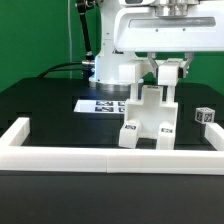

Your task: Assemble chair

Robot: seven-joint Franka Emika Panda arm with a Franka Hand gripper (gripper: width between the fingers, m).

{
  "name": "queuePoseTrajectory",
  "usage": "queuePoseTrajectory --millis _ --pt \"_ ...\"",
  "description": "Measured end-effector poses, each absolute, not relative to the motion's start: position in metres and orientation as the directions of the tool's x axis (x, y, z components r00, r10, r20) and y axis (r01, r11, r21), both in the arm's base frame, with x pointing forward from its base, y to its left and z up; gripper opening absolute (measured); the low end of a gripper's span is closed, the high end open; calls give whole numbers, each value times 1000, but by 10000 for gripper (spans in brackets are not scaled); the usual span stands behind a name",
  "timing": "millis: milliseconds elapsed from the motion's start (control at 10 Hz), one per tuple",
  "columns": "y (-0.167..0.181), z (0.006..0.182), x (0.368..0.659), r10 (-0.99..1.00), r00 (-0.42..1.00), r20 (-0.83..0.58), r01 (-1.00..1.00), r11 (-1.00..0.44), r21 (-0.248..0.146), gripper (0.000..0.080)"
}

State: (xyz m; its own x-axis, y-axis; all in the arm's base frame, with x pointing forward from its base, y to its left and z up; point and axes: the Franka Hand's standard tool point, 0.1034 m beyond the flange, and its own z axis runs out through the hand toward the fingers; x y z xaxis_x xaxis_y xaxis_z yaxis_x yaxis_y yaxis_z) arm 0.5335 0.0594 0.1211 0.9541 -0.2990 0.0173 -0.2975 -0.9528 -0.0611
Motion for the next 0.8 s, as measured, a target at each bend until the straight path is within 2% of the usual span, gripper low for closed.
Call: queuePoseTrajectory --millis 800 --pt "62 121 533 -293 956 17 -292 -954 -61 290"
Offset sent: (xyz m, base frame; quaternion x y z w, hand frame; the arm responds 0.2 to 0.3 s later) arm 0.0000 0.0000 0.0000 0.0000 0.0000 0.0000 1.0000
